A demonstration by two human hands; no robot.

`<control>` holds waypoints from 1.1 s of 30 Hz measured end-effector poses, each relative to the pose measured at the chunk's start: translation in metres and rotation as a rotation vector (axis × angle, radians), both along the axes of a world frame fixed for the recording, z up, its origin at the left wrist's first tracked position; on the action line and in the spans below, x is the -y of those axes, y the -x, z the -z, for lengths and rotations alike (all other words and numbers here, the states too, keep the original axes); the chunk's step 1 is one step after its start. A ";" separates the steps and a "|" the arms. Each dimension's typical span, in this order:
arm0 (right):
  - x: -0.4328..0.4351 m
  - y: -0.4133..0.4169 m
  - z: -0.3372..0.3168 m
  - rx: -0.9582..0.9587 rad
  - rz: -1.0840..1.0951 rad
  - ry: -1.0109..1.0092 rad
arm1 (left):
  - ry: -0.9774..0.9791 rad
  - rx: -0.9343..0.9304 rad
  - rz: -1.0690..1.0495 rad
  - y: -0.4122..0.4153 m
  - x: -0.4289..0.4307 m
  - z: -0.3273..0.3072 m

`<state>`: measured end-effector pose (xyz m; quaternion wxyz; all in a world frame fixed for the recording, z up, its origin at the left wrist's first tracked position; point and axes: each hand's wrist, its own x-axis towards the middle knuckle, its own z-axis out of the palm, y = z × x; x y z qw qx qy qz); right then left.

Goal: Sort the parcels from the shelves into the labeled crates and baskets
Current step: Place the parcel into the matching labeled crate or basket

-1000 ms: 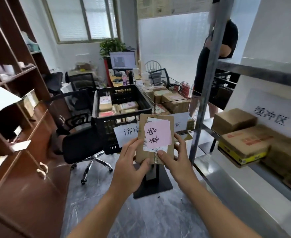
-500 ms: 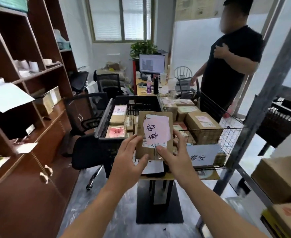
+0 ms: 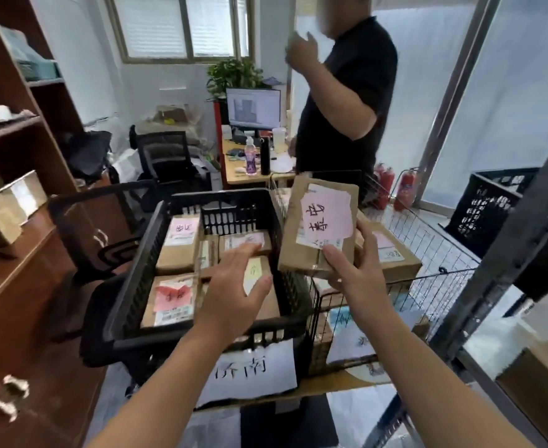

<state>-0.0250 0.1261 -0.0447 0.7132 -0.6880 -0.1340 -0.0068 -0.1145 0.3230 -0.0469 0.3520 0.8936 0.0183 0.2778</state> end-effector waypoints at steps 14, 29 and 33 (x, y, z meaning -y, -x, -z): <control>0.042 -0.142 0.001 -0.180 0.136 0.392 | -0.432 -0.328 0.135 -0.165 0.006 0.010; 0.031 -0.246 0.011 -0.288 -0.417 0.778 | -0.178 -0.493 -0.015 -0.224 0.017 0.033; 0.019 -0.271 0.018 -0.341 -0.524 0.774 | -0.120 -0.475 -0.011 -0.221 0.013 0.038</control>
